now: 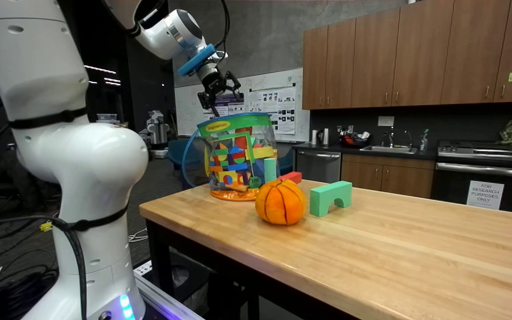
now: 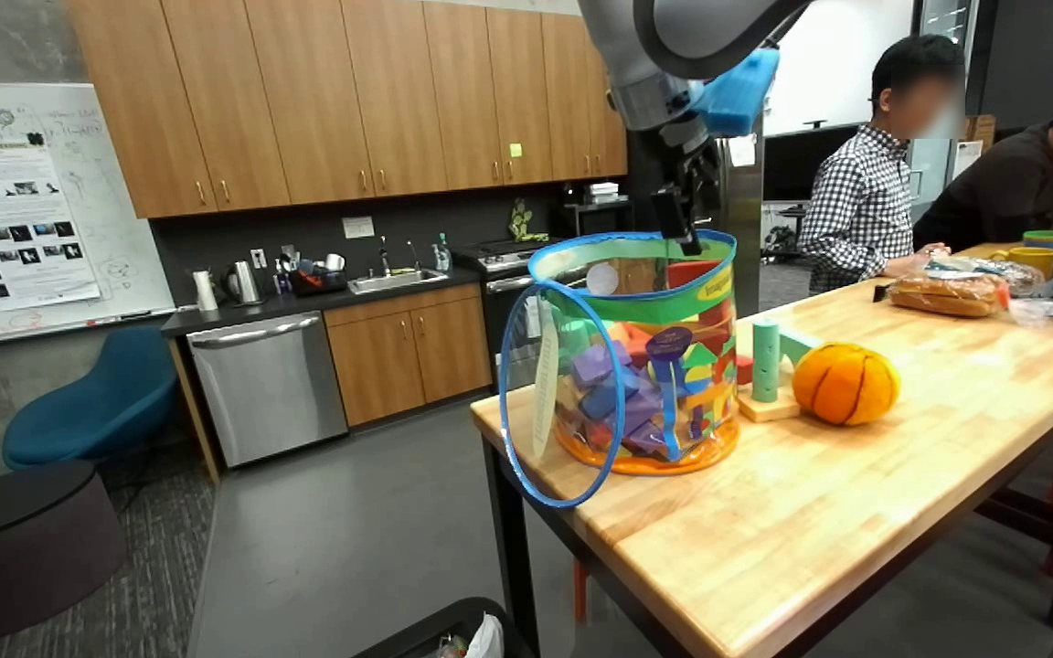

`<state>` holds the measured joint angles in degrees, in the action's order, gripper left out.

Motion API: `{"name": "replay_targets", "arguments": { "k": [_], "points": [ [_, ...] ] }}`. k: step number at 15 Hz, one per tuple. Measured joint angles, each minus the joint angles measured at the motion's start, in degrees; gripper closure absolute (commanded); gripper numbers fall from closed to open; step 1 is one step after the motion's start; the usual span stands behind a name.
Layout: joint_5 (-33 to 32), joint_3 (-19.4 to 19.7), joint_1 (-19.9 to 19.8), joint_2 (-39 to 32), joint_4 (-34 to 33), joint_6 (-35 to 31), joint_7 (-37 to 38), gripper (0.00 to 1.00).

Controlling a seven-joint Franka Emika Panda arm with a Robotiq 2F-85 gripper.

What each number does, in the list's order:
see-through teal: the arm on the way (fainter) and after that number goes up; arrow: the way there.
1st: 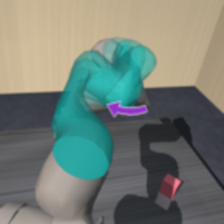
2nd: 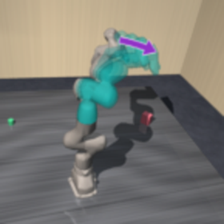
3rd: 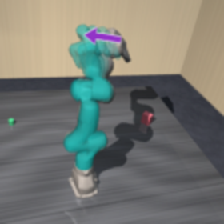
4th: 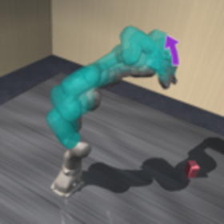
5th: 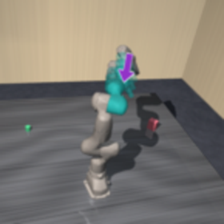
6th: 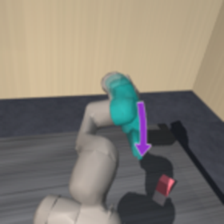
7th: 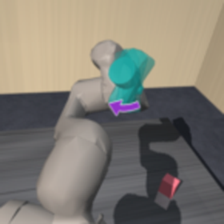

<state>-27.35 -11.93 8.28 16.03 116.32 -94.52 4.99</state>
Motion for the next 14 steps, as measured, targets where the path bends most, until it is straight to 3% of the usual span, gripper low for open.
{"name": "replay_targets", "arguments": {
  "k": [14],
  "points": [
    [-0.22,0.25,-1.15,-3.05,0.08,-3.81,2.64,0.0]
  ]
}}
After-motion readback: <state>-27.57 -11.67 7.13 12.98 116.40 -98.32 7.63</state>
